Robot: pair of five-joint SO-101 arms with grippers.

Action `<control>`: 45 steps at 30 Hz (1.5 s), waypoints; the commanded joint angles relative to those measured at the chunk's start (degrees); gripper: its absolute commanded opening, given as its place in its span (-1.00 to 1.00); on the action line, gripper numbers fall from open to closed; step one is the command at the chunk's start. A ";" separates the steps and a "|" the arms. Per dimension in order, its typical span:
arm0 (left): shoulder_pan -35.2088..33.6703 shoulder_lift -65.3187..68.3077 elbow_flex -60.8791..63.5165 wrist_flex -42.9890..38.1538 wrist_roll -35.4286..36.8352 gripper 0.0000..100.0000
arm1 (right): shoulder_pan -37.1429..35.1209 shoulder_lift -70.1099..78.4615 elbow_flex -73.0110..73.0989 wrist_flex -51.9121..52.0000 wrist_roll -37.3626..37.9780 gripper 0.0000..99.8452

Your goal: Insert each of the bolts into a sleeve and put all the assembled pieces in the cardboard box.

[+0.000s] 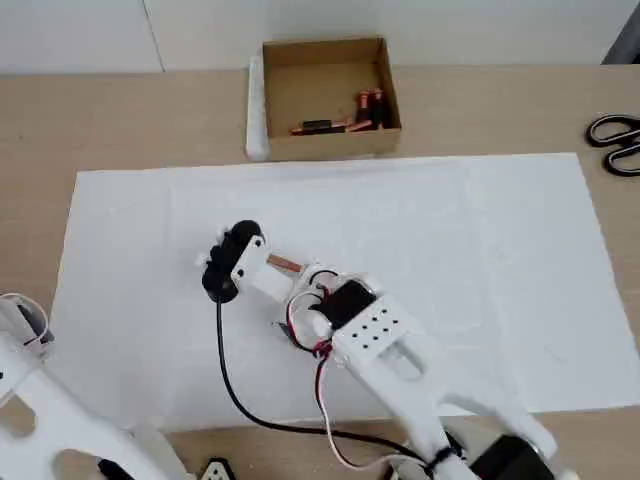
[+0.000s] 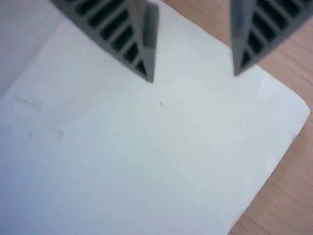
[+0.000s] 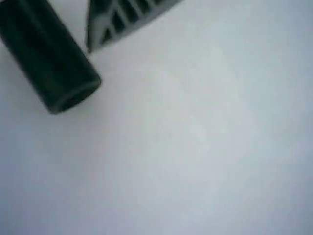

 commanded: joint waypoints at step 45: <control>0.09 -0.09 -0.40 0.00 0.44 -0.80 | 13.41 2.42 -18.90 10.42 -7.38 -0.90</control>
